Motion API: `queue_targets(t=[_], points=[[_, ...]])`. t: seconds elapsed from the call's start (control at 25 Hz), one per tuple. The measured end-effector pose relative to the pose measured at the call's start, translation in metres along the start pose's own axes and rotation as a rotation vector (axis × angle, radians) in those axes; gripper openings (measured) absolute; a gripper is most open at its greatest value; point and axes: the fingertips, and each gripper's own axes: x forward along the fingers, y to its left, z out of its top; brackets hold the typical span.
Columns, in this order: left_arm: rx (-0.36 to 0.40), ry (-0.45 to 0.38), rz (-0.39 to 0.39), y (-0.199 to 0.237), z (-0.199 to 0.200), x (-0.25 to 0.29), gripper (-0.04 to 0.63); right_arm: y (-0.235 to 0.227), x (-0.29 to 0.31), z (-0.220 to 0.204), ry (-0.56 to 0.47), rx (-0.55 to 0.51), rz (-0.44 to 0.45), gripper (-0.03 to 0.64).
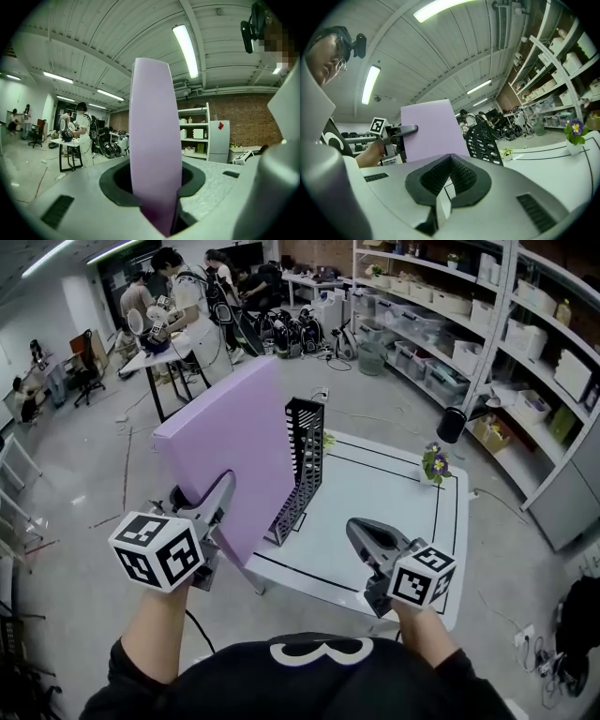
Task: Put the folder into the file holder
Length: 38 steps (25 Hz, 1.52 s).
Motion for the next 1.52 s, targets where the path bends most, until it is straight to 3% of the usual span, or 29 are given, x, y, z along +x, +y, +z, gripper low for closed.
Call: queue_targets(t=[0.36,0.76,1.52], points=[[0.016,-0.007,-0.031,0.030,0.007,0.051,0.150,-0.005,0.016,0.006,-0.028,-0.013,-0.068,0.005],[0.042,-0.001,-0.064,0.029,-0.011,0.106,0.150,-0.016,0.015,0.002,-0.082,0.000,-0.152,0.005],[0.038,-0.074,-0.055,0.031,-0.048,0.135,0.150,-0.045,0.019,-0.039,-0.041,0.067,-0.225,0.005]])
